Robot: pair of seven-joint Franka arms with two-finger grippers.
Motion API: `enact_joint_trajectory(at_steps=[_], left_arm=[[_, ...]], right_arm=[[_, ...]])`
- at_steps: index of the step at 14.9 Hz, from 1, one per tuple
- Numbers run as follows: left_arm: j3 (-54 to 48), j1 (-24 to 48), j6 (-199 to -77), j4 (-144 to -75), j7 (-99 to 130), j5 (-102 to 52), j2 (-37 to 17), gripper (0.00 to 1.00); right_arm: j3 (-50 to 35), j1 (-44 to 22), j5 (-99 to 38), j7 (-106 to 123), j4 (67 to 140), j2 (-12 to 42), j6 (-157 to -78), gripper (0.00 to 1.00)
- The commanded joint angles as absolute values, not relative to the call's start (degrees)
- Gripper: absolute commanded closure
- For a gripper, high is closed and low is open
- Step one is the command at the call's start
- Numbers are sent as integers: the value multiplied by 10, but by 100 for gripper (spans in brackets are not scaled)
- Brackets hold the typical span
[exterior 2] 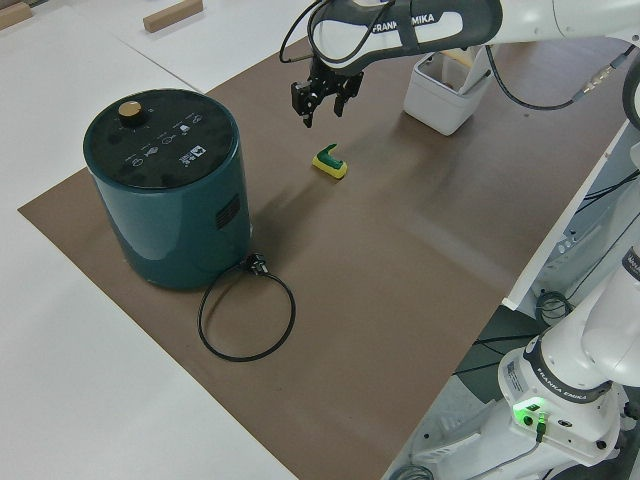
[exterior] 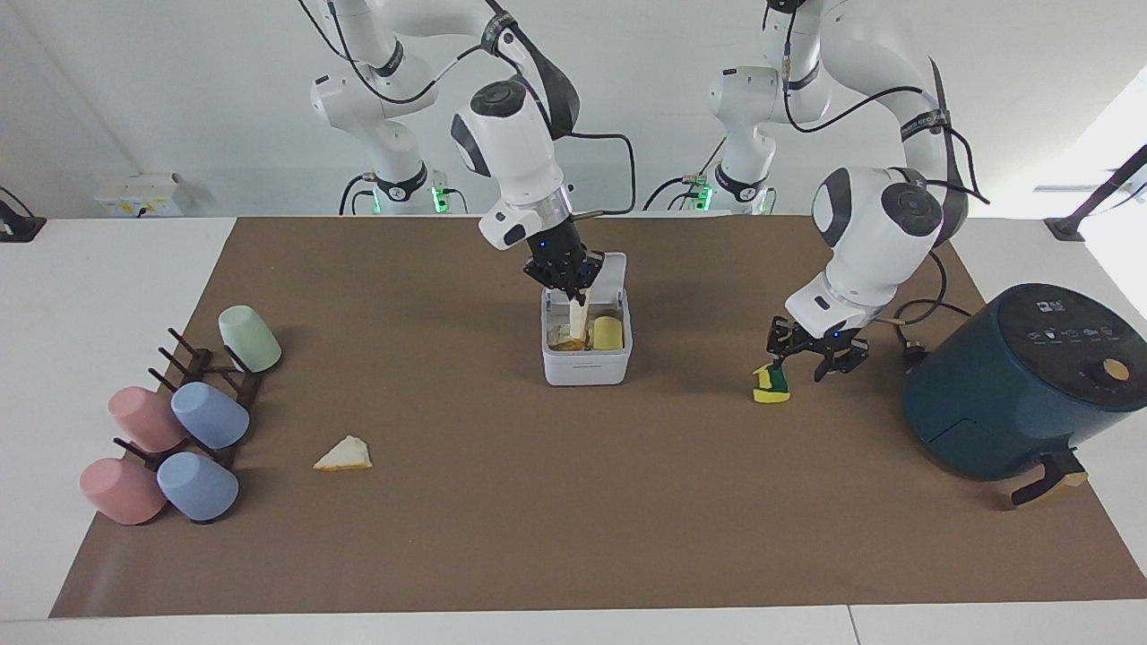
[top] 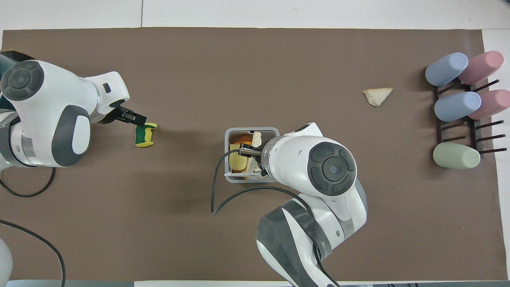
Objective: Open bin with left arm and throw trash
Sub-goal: 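Drop the paper into the bin while the left gripper grasps the sponge, then reach the right gripper to the second tan paper scrap and grasp it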
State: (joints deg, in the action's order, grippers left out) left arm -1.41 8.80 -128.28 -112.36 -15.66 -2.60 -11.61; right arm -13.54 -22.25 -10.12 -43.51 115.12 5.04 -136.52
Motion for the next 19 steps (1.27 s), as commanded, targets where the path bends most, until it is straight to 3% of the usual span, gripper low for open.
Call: enact_joint_trajectory(at_steps=[1, 2, 7, 11, 17, 19], left_arm=[[-18, 89, -1339, -1147, -168, -21, -138, 0], [-18, 91, -1343, -1147, -167, -5, -146, 0], [-18, 95, -1361, -1157, -163, 16, -166, 0], [-18, 95, -1368, -1163, -163, 32, -167, 0], [-18, 100, -1378, -1184, -163, 44, -165, 0], [-18, 102, -1377, -1184, -163, 44, -165, 26]], right_arm=[[-134, -222, -110, -440, 1146, 48, -1360, 22], [-134, -222, -110, -442, 1146, 47, -1356, 0], [-130, -207, -90, -436, 1117, 51, -1314, 0], [-130, -133, -12, -390, 1110, 51, -1296, 0], [-130, 6, -7, -209, 1132, 66, -1310, 0], [-130, 38, 2, -165, 1134, 83, -1337, 0]])
